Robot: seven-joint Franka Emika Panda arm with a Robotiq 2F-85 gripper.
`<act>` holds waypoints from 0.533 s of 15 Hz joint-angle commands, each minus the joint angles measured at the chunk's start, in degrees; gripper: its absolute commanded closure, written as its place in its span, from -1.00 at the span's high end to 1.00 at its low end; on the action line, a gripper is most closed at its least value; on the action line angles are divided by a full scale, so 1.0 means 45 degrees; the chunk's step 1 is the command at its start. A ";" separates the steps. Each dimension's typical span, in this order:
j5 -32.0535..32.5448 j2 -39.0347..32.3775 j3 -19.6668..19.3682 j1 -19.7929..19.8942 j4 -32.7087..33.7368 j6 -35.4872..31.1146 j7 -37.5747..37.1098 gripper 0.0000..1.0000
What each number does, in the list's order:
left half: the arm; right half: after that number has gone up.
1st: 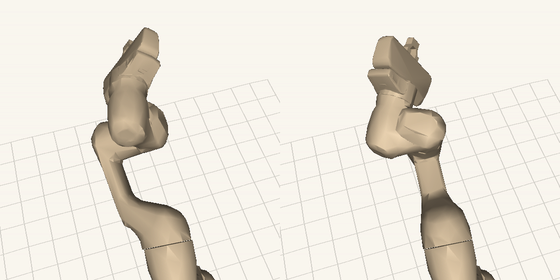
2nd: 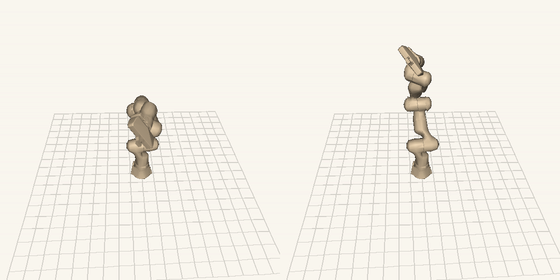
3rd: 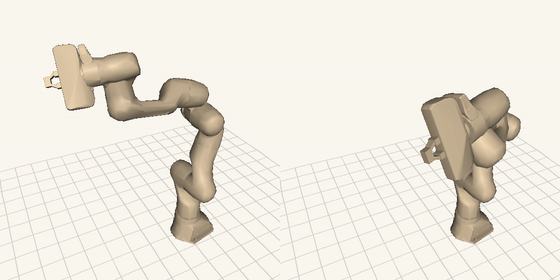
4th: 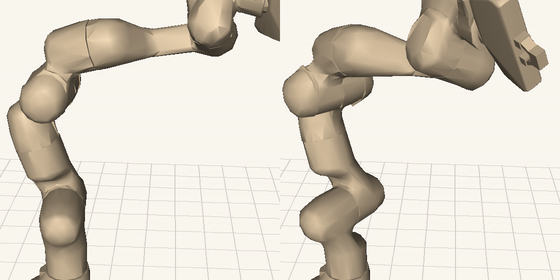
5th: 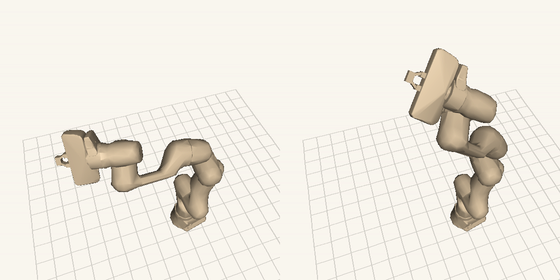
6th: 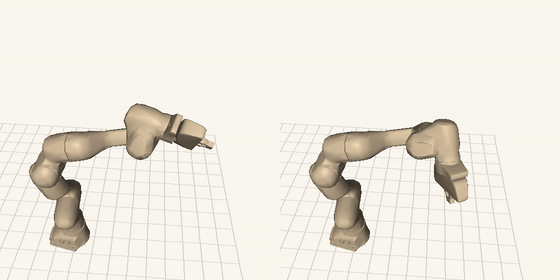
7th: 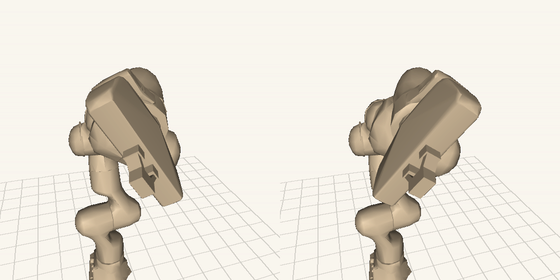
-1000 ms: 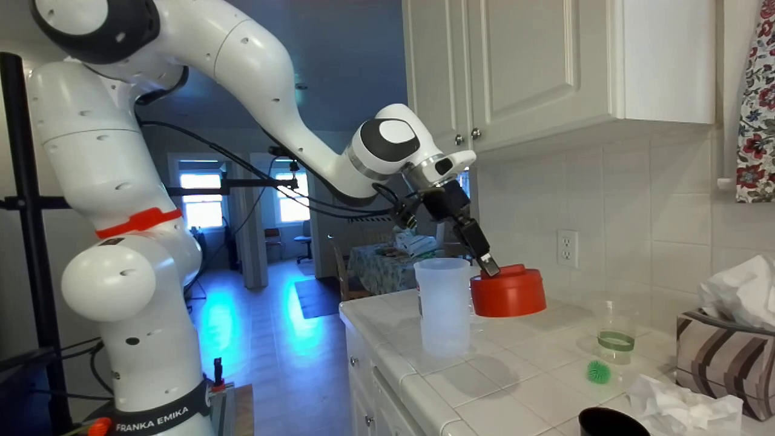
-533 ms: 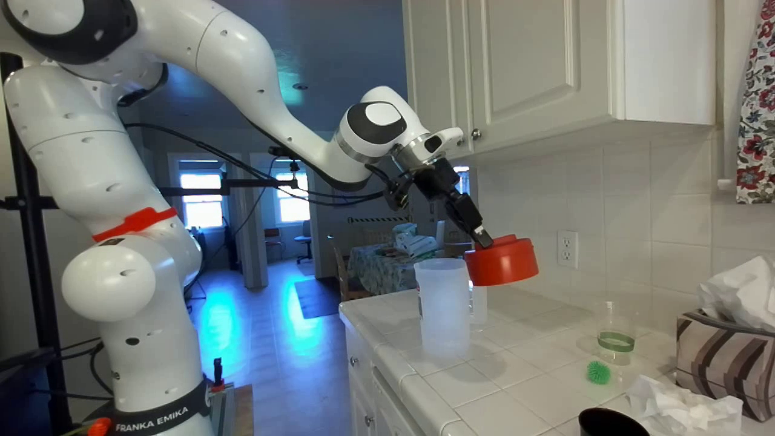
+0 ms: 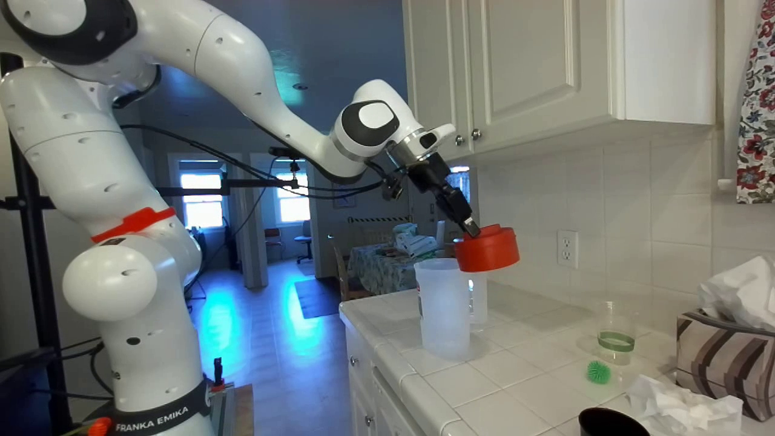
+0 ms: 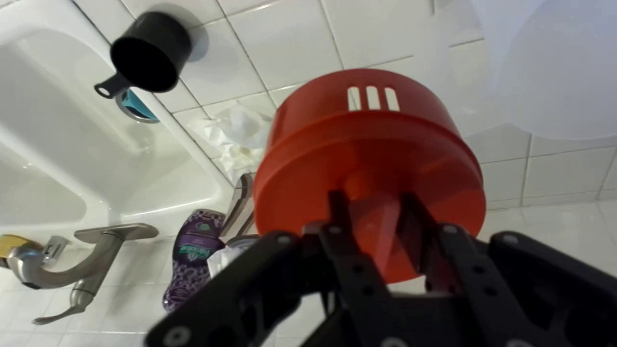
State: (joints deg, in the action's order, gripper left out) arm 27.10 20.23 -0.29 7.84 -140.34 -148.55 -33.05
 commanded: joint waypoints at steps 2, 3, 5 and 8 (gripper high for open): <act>-0.1333 0.0039 0.0527 -0.0171 0.0043 -0.0097 0.1405 -0.85; -0.1481 0.0041 0.0649 -0.0205 0.0044 -0.0075 0.1530 -0.85; -0.1805 -0.0018 0.0807 -0.0320 0.0116 0.0003 0.1853 -0.85; -0.2107 -0.0022 0.1022 -0.0441 0.0149 0.0056 0.2170 -0.85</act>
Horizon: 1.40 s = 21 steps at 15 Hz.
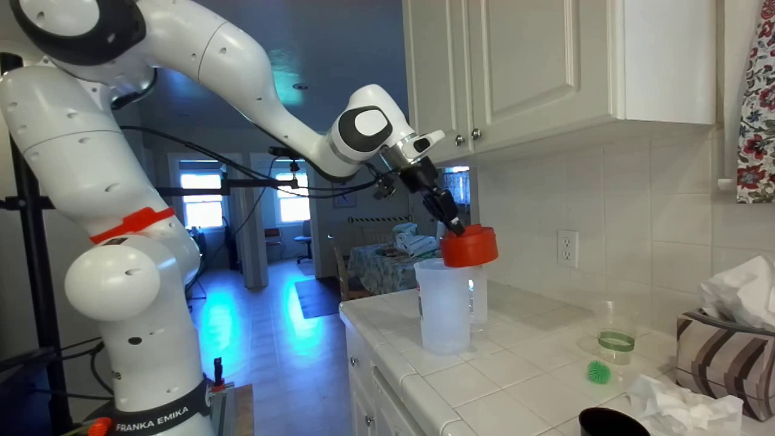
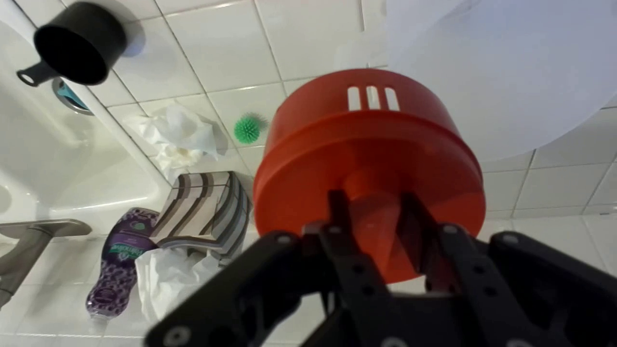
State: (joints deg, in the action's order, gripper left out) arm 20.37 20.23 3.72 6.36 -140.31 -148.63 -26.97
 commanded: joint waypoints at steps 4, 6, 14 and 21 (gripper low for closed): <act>-0.0998 -0.0115 0.0347 -0.0404 0.0219 0.0181 0.1244 -0.85; -0.1062 -0.0183 0.0480 -0.0528 0.0250 0.0200 0.1388 -0.85; -0.1191 -0.0317 0.0875 -0.1006 0.0273 0.0345 0.1737 -0.85; -0.1277 -0.0252 0.0914 -0.1254 0.0114 0.0502 0.1946 -0.85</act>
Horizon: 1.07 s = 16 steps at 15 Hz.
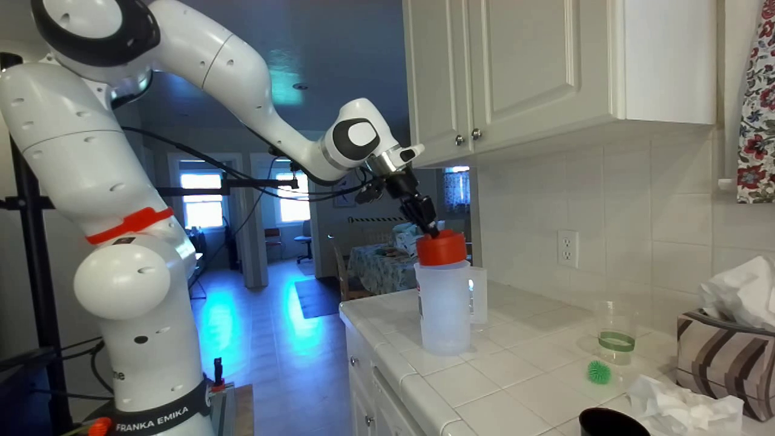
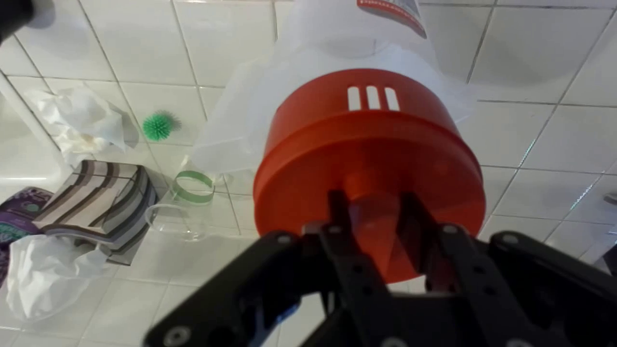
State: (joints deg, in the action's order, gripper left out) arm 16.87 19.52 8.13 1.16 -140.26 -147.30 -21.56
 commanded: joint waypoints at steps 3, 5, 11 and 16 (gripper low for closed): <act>-0.0557 -0.0103 -0.0087 -0.0078 0.0080 0.0201 0.0889 -0.85; -0.0563 -0.0138 -0.0110 -0.0058 0.0056 0.0193 0.0970 -0.85; -0.0482 0.0041 -0.0154 0.0046 -0.0123 0.0197 0.0896 -0.85; -0.0484 -0.0010 -0.0234 0.0101 -0.0182 0.0171 0.0894 -0.85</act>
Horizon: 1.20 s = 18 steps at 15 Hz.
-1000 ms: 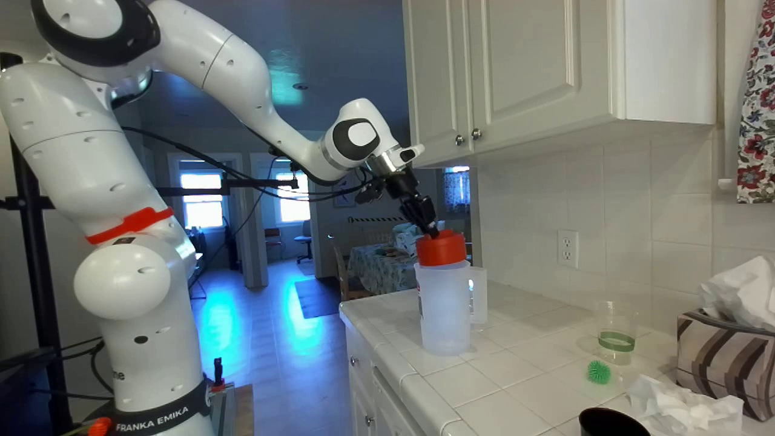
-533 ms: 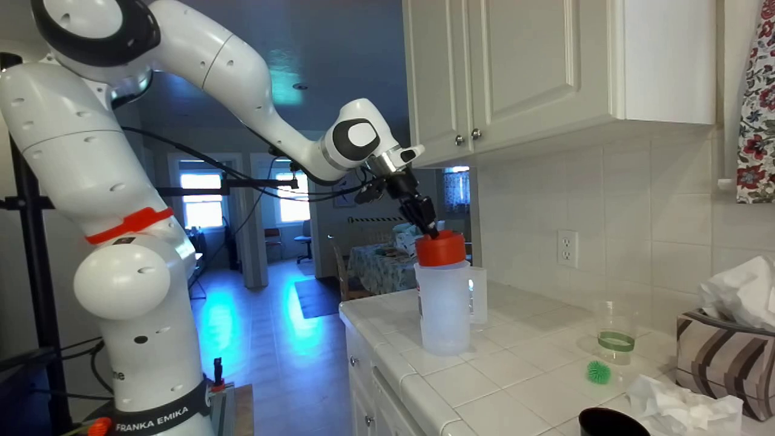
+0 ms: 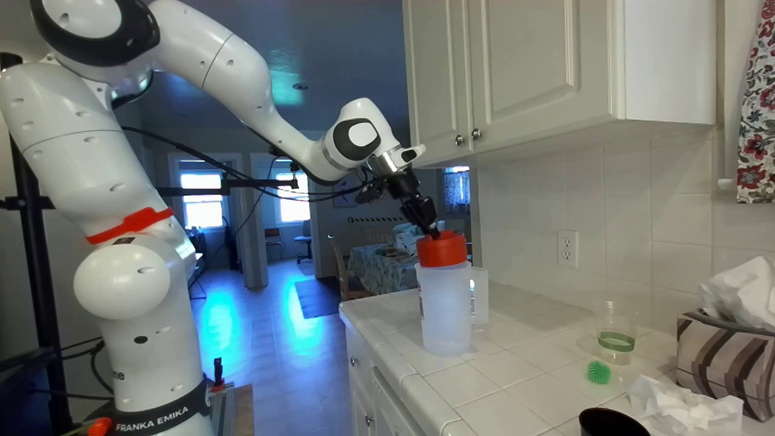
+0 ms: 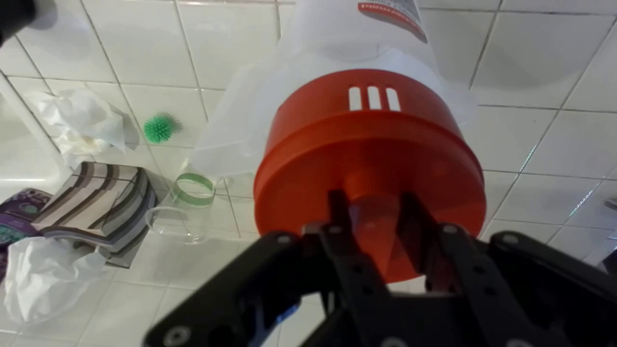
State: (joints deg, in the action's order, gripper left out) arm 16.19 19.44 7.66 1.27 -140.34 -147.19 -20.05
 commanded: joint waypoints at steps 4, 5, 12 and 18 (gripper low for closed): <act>-0.0225 0.0193 -0.0124 0.0208 -0.0206 0.0020 0.0421 -0.85; -0.0226 0.0238 -0.0130 0.0224 -0.0233 0.0016 0.0423 -0.85; -0.0350 0.0568 -0.0283 0.0202 -0.0435 0.0028 0.0517 -0.85; -0.0454 0.0768 -0.0295 0.0133 -0.0570 0.0116 0.0576 -0.85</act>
State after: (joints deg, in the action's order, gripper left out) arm 16.19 20.65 6.62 2.03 -141.19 -147.19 -20.05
